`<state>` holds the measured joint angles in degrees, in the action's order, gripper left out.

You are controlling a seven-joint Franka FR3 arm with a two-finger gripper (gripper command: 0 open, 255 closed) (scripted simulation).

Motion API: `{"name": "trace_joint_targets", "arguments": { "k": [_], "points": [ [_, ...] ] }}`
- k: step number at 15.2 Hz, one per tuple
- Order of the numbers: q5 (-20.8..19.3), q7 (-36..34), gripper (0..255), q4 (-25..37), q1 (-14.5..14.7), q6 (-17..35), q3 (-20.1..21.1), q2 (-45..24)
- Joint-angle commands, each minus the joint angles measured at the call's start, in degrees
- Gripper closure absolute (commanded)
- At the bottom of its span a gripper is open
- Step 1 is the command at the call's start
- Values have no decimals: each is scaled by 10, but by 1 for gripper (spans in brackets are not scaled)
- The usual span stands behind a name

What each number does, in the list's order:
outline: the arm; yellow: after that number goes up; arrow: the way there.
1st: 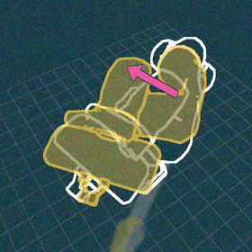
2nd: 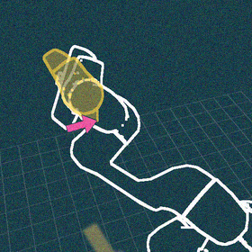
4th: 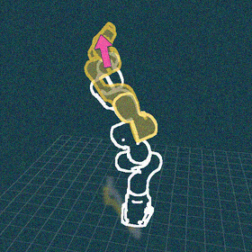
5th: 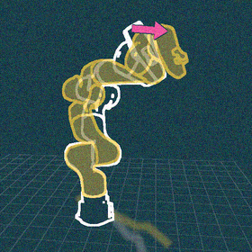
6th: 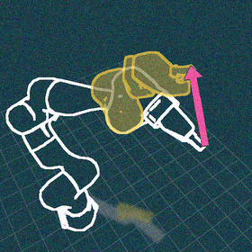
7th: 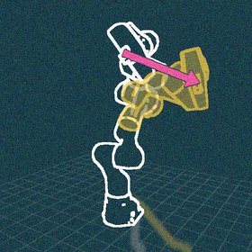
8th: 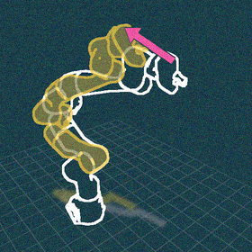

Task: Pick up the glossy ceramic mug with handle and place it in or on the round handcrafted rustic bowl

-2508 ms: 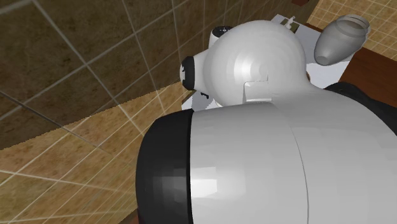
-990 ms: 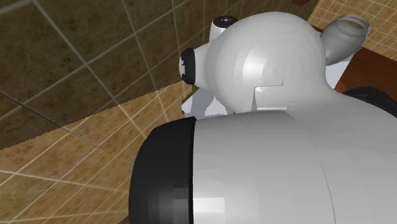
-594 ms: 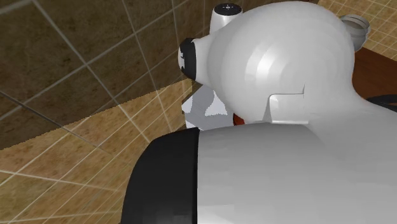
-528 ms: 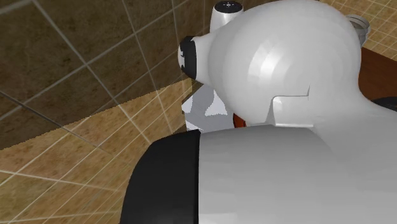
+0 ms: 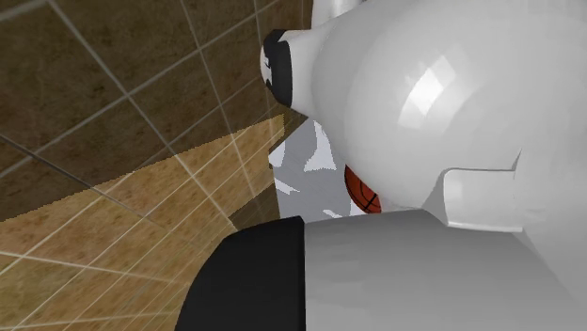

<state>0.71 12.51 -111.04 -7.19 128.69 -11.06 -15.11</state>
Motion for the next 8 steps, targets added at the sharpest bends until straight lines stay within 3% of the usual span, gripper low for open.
{"name": "trace_joint_targets", "arguments": {
  "k": [1, 8],
  "points": [
    [-2, -1, 255, 4, 1, -13, -1, 9],
    [-7, -3, 255, 30, 2, -61, -2, 31]
  ]
}}
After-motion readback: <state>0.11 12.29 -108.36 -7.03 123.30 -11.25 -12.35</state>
